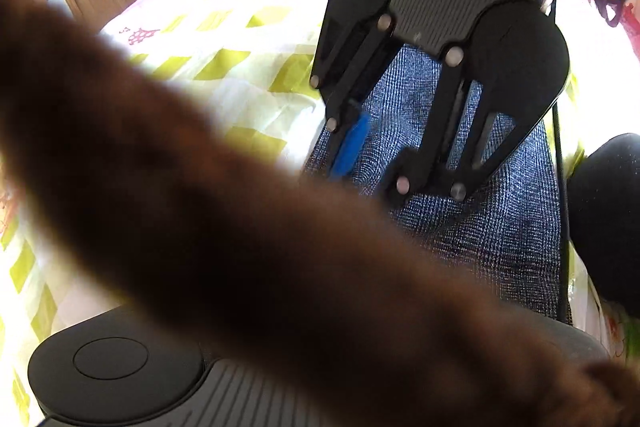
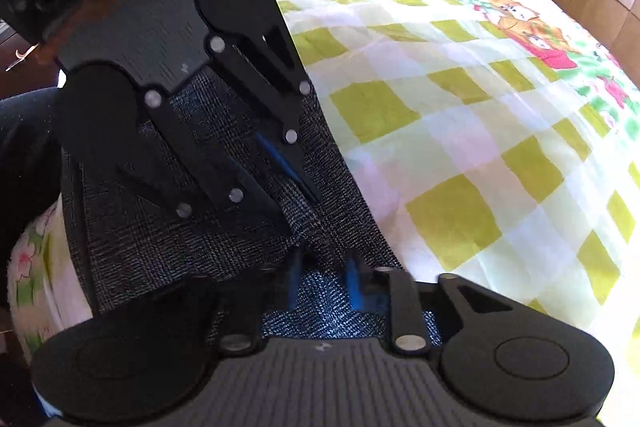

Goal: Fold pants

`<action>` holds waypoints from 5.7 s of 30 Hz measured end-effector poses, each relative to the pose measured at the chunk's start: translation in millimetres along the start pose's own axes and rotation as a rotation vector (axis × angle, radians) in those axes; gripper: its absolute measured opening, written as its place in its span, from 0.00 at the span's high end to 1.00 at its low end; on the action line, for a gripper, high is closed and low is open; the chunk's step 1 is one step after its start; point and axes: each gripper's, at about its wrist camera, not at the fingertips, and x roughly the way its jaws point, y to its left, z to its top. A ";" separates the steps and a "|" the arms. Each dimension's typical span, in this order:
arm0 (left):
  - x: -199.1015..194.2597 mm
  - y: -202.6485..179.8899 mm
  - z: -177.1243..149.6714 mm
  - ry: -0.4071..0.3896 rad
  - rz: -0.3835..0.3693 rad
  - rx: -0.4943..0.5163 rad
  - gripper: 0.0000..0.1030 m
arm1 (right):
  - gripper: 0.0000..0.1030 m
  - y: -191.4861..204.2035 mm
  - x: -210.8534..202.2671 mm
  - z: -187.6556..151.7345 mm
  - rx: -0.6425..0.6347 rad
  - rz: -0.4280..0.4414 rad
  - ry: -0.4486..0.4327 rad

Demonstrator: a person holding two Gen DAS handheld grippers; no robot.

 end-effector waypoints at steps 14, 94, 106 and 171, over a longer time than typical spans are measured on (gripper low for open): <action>5.6 10.1 -0.6 -0.039 0.160 -0.039 0.85 | 0.77 7.2 2.9 10.8 0.161 -0.162 -0.099; 35.1 -66.6 46.0 -0.120 0.206 -0.093 0.66 | 0.47 3.6 -154.6 -251.8 1.462 -0.768 -0.345; 53.1 -68.5 64.0 -0.110 0.185 -0.129 0.64 | 0.49 -33.8 -151.1 -300.7 1.748 -0.772 -0.710; -148.7 -25.8 -177.3 -0.045 0.624 -0.713 0.48 | 0.76 201.1 50.7 76.5 0.100 -0.389 -0.241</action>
